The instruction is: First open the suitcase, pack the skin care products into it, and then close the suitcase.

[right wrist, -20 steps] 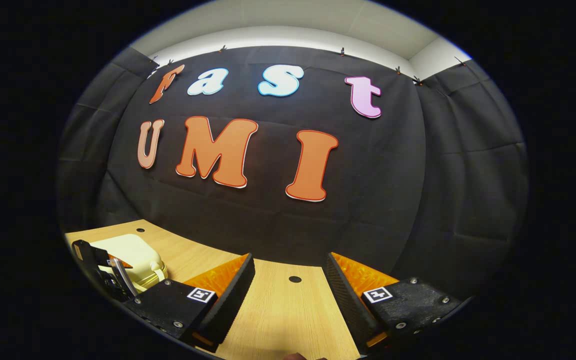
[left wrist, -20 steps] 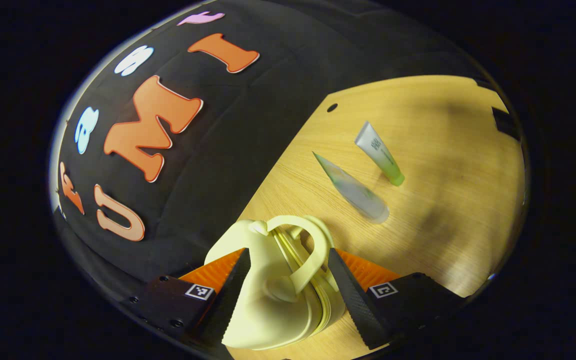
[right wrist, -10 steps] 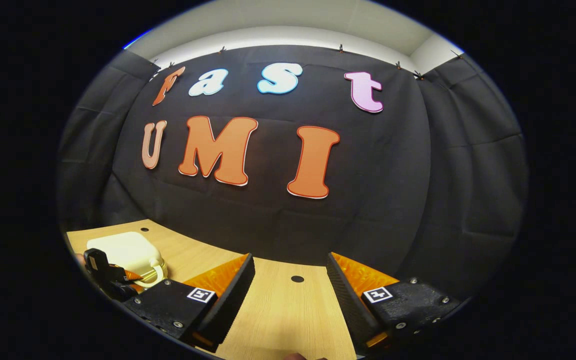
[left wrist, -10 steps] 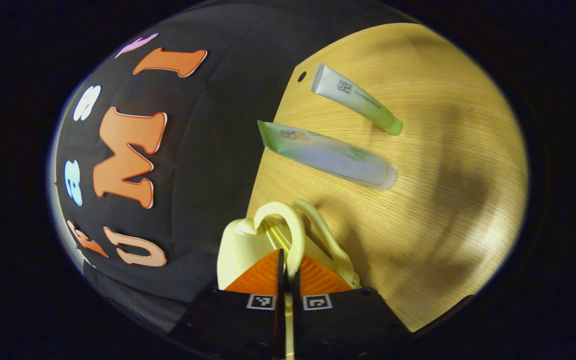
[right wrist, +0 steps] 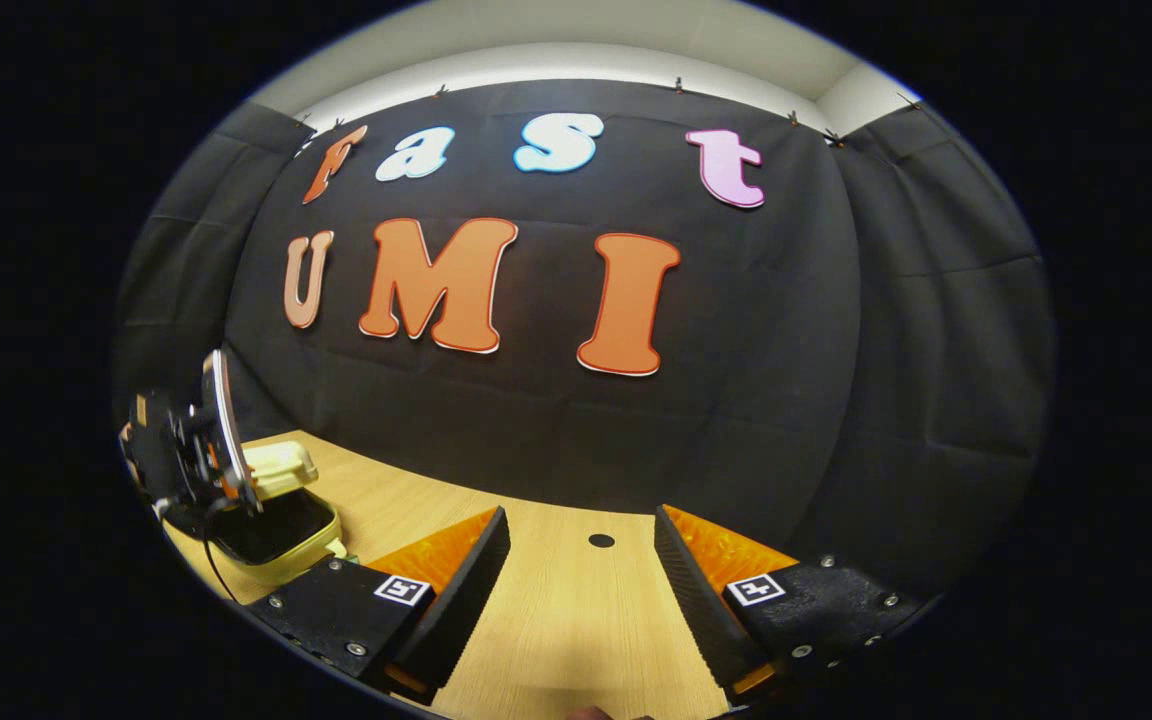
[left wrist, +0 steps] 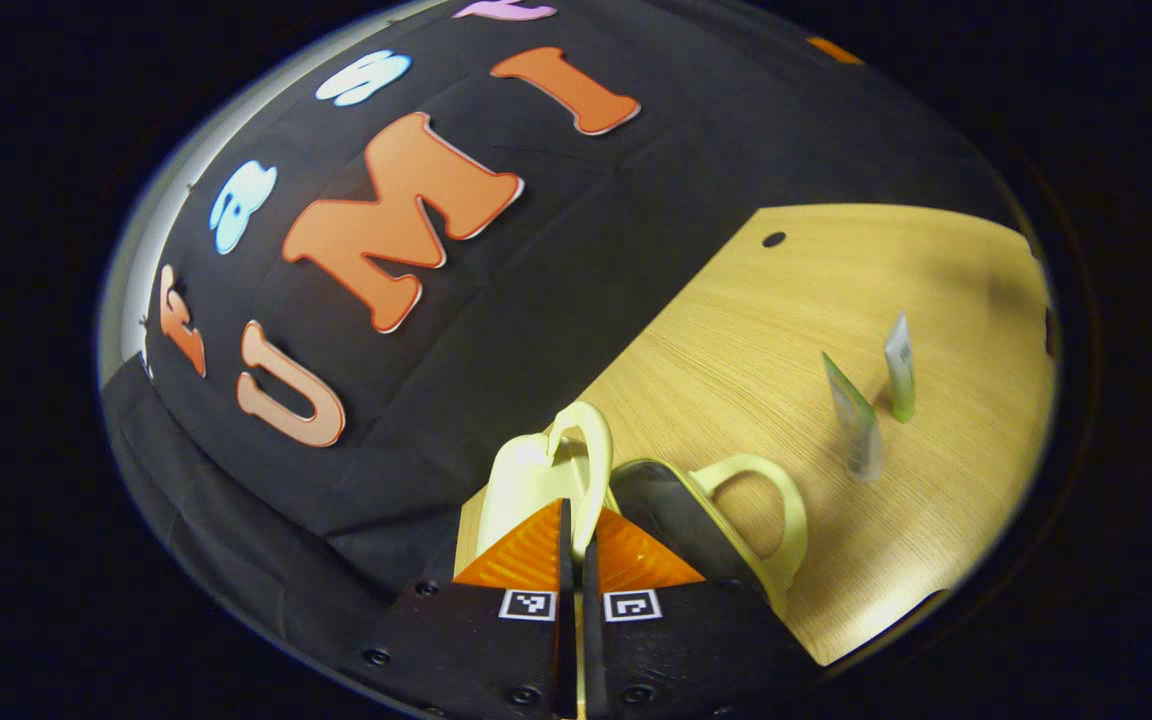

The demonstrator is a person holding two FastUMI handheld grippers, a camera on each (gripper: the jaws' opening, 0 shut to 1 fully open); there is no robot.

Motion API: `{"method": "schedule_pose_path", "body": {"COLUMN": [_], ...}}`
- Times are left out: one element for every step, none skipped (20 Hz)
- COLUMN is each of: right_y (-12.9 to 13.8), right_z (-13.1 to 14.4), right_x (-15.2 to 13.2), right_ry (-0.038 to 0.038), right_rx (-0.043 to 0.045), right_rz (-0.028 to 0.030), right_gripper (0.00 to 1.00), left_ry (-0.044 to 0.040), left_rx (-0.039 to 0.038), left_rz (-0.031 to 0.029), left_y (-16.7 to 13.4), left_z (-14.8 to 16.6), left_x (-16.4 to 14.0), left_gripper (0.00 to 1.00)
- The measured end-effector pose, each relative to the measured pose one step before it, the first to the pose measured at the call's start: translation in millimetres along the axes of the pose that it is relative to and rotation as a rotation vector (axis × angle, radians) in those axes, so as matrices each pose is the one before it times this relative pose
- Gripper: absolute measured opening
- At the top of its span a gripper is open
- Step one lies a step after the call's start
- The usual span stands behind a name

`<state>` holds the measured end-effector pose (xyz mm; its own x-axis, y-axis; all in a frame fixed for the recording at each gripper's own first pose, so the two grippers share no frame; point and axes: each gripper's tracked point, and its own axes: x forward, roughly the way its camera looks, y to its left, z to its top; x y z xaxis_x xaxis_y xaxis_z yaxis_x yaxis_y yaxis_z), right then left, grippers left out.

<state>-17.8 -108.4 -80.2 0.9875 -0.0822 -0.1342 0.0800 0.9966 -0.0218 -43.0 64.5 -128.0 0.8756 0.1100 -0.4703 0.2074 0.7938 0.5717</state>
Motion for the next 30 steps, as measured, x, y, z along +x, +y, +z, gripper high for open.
{"method": "schedule_pose_path", "body": {"right_y": [8.48, 9.27, 9.16, 8.5, 8.6, 9.7, 10.04, 9.64, 10.02, 8.9, 10.0, 13.67, 10.82, 14.62, 9.95, 8.9, 7.0, 7.15, 5.45, 6.98, 8.67, 2.67, 3.6, 1.47, 2.11, 0.12, 0.54, -0.43, -0.31, -1.53], "right_z": [1.52, 1.14, 1.27, 2.52, 3.4, 4.85, 5.71, 4.83, 2.8, 3.74, 4.26, 5.78, 3.74, 2.56, 0.34, -1.24, -1.1, -0.34, -0.45, 0.66, -2.74, -1.9, -1.92, -1.66, 0.13, 0.39, 0.44, -0.42, -0.44, -0.52], "right_x": [0.26, 1.14, 1.39, 0.1, 0.34, -0.39, 0.05, 1.18, 0.9, 1.66, 0.62, -0.34, -0.2, -0.35, 1.9, 1.49, 0.49, 1.45, 1.1, 1.57, 3.21, 2.02, 1.46, 0.99, 1.46, 1.2, 1.37, 0.92, 0.72, -0.03], "right_ry": [0.00054, 0.00528, 0.00568, 0.00329, 0.00287, -0.00202, -0.00826, -0.00468, 0.00053, 0.00235, 0.00162, -0.00085, 0.00134, 0.00682, 0.00878, 0.01256, 0.00912, 0.00792, 0.00719, 0.00598, 0.01271, 0.0094, 0.00953, 0.00521, 0.00231, 0.00049, 0.00177, 0.00343, 0.00449, 0.00294], "right_rx": [-0.002, 0.00004, 0.00142, -0.00002, -0.00232, -0.00634, -0.00884, -0.01144, -0.01282, -0.01116, -0.00603, 0.00012, 0.00468, 0.00949, 0.00303, -0.00419, -0.00613, 0.00025, 0.00738, 0.02424, 0.02248, 0.01227, 0.00813, 0.00305, -0.00182, -0.0087, -0.00653, -0.00523, -0.00166, -0.00216], "right_rz": [0.00863, 0.0061, 0.0011, -0.00257, -0.00102, 0.00103, 0.00271, 0.00268, -0.00012, -0.0032, -0.00187, 0.00196, 0.00286, 0.00244, 0.00059, 0.00001, -0.00758, -0.00317, -0.00712, -0.00908, -0.0126, -0.01306, -0.01084, -0.01456, -0.0091, -0.01519, -0.00509, -0.0067, -0.00148, -0.00332], "right_gripper": [0.92, 0.92, 0.92, 0.92, 0.93, 0.93, 0.93, 0.93, 0.92, 0.92, 0.92, 0.93, 0.93, 0.92, 0.92, 0.92, 0.93, 0.93, 0.92, 0.93, 0.93, 0.93, 0.92, 0.92, 0.92, 0.92, 0.92, 0.92, 0.92, 0.92], "left_ry": [-0.00611, -0.01596, -0.00847, -0.01555, -0.00648, -0.01344, -0.01078, -0.01448, -0.01056, -0.0107, -0.00841, -0.01093, -0.00798, -0.00467, -0.00333, 0.00374, 0.01114, 0.0129, 0.00477, 0.00647, 0.0084, 0.01444, 0.0114, 0.01731, 0.01837, 0.02219, 0.03701, 0.03496, 0.03104, 0.02162], "left_rx": [-0.03452, -0.03479, -0.03294, -0.02642, -0.01952, -0.01685, -0.01981, -0.02156, -0.02273, -0.02031, -0.0187, -0.01971, -0.02258, -0.0184, -0.00366, -0.0062, -0.01356, -0.01684, -0.01877, -0.01148, 0.00277, 0.00001, -0.00407, -0.00801, -0.00316, -0.00011, 0.01324, 0.00601, 0.00577, -0.00043], "left_rz": [0.00543, 0.00433, -0.00631, -0.00231, -0.00429, 0.00253, 0.00057, 0.00713, 0.00792, 0.01219, 0.01125, 0.01154, 0.01045, 0.0155, 0.01593, 0.01817, 0.02748, 0.018, 0.01014, 0.01277, 0.01073, 0.00561, 0.01103, 0.00419, 0.01063, 0.011, 0.02402, 0.00778, 0.00497, 0.00355], "left_y": [1.26, 0.74, 0.71, 2.4, 1.6, 3.22, 0.89, 3.01, 2.26, 2.22, 2.03, 2.53, 3.73, 5.66, 6.69, 6.59, 6.69, 5.57, 9.54, 8.91, 6.02, 5.34, 6.03, 3.97, 5.09, 4.21, 8.01, 4.74, 2.77, 2.19], "left_z": [0.49, 2.14, -0.41, 0.99, -0.5, 1.95, -0.49, 0.38, -0.43, -0.64, -1.42, -0.86, -2.72, -3.81, -3.78, -5.23, -7.21, -7.03, -2.8, -0.3, -4.92, -4.8, -6.31, -5.77, -7.01, -7.77, -13.25, -10.49, -8.95, -7.62], "left_x": [-1.02, -1.0, 0.54, 0.33, -0.85, -1.0, -1.24, 0.59, -1.41, 0.51, -2.03, -0.47, 0.93, 0.43, 0.0, 1.18, -1.51, -0.96, 2.18, 5.65, 2.13, 1.27, 0.09, 1.63, 1.22, 1.83, 3.19, 1.35, 1.03, -1.51], "left_gripper": [0.03, 0.03, 0.03, 0.03, 0.03, 0.03, 0.03, 0.03, 0.03, 0.03, 0.03, 0.03, 0.03, 0.03, 0.03, 0.03, 0.03, 0.03, 0.03, 0.03, 0.03, 0.03, 0.04, 0.04, 0.03, 0.03, 0.03, 0.03, 0.04, 0.04]}}
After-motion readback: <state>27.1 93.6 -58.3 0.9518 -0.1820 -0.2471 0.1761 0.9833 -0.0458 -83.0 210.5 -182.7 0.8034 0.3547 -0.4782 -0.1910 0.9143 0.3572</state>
